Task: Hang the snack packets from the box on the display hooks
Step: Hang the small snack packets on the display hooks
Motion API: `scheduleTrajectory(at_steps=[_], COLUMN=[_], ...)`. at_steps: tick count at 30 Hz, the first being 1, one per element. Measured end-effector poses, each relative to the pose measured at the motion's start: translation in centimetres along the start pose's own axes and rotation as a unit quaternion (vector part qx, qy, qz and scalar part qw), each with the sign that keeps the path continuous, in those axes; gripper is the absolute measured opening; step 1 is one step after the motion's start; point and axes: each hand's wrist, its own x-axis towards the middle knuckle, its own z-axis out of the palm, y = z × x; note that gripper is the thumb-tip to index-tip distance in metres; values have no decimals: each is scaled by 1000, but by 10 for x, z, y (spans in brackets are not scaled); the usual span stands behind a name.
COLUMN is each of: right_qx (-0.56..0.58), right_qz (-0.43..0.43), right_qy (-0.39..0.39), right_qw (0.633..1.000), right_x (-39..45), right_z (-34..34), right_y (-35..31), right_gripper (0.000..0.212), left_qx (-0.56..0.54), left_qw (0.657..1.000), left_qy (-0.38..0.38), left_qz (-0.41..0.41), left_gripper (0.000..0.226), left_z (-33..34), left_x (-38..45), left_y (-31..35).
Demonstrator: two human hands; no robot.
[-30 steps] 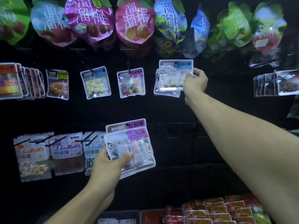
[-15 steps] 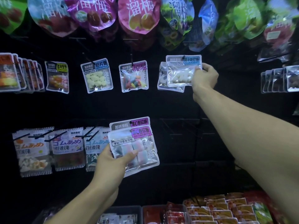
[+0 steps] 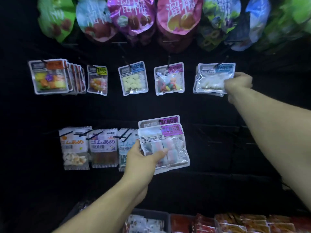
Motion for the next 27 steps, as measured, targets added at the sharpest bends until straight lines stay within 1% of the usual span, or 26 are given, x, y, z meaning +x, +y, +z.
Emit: scheduleTrajectory(at_steps=[2, 3, 5, 6, 8, 10, 11, 13, 15, 16, 20, 23, 25, 27], right_qx=[-24, -46, -106, -123, -101, -40, -8, 45, 70, 78, 86, 80, 79, 74], right_qz=[8, 6, -32, -63, -124, -140, -122, -52, 7, 18, 5, -5, -13, -13], right_qy=[-14, -16, -2, 3, -17, -92, -138, -238, -322, -340, -371, -400, -392, -379], right_qw=[1000, 999, 994, 990, 987, 985, 983, 969, 944, 937, 925, 913, 916, 922], right_x=[-7, -11, -26, -37, -68, -108, -129, -168, -200, -211, -237, -237, -232, -224], right_z=[0, -3, -10, -14, -19, -26, -32, -48, -71, -82, -121, -142, -152, -161], right_y=[6, 10, 18, 22, 28, 32, 33, 33, 34, 35, 41, 45, 46, 47], right_gripper=[43, 50, 61, 60, 53, 46, 41, 35, 40, 44, 45, 32, 29, 31], left_qx=[-3, -4, -7, -6, -4, -7, -8, -10, -14, -15, -21, -34, -33, -29], left_qw=[1000, 1000, 1000, 1000, 999, 999, 998, 998, 998, 998, 999, 998, 999, 999], left_qy=[1, 1, 1, -2, -18, -36, -43, -47, -44, -39, -30, -32, -34, -39], left_qz=[7, 11, 21, 25, 30, 31, 34, 42, 45, 47, 37, 30, 23, 14], left_gripper=[36, 35, 35, 35, 37, 37, 38, 38, 40, 40, 40, 41, 41, 34], left_z=[-6, -9, -11, -11, -6, 0, 4, 11, 17, 19, 32, 45, 55, 66], left_x=[-1, -1, -3, -5, -10, -18, -21, -28, -33, -36, -43, -49, -53, -53], left_y=[5, 7, 11, 13, 14, 16, 16, 16, 15, 14, 11, 8, 7, 6])
